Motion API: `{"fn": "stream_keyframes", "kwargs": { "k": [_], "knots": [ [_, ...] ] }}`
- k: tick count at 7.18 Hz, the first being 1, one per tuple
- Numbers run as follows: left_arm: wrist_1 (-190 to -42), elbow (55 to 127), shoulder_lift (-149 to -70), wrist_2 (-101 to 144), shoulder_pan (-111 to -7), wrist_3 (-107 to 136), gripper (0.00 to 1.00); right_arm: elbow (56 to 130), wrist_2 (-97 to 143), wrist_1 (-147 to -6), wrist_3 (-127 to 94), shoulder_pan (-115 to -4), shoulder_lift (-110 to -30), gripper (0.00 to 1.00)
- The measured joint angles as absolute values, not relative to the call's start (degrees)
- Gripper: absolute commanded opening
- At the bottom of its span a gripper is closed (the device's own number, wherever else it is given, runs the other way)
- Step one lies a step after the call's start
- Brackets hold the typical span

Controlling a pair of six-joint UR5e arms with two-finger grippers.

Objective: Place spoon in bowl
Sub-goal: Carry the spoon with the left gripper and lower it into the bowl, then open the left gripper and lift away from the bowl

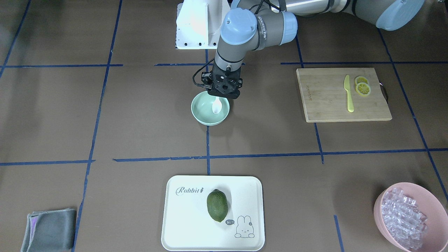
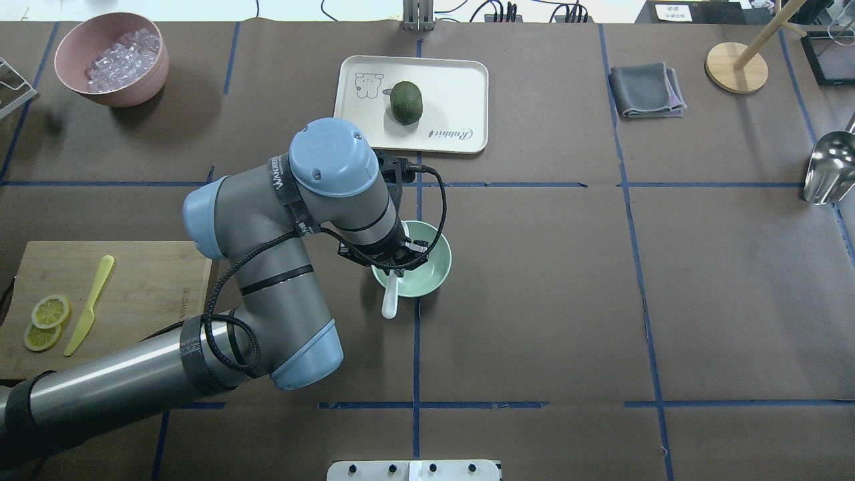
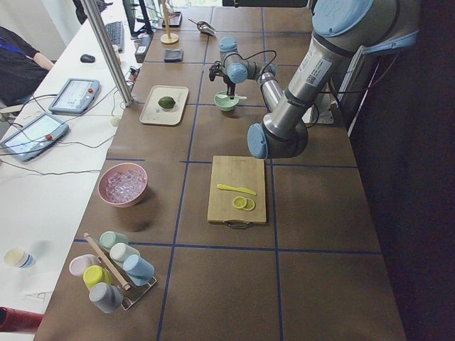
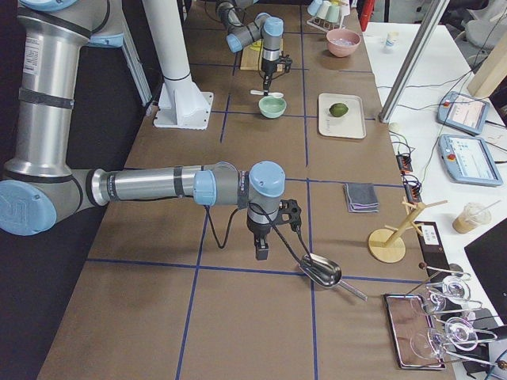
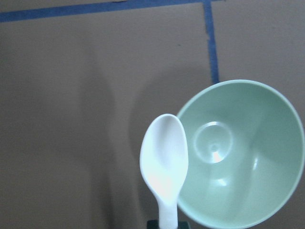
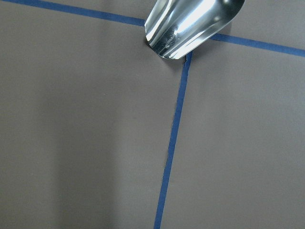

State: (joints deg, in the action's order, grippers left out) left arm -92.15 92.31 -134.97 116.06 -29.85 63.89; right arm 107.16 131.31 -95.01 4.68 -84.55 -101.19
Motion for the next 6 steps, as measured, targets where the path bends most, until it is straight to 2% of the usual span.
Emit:
{"fn": "stream_keyframes", "kwargs": {
  "k": [4,6],
  "knots": [
    [-91.8,92.1,-135.69,116.63,-29.88,64.34,1.0,107.08,131.31,-95.01,4.75,-84.55,-101.08,1.0],
    [-91.37,93.77,-131.91,117.19,-31.55,60.03,1.0,106.87,131.19,-95.01,4.86,-84.55,-101.25,1.0]
  ]
}}
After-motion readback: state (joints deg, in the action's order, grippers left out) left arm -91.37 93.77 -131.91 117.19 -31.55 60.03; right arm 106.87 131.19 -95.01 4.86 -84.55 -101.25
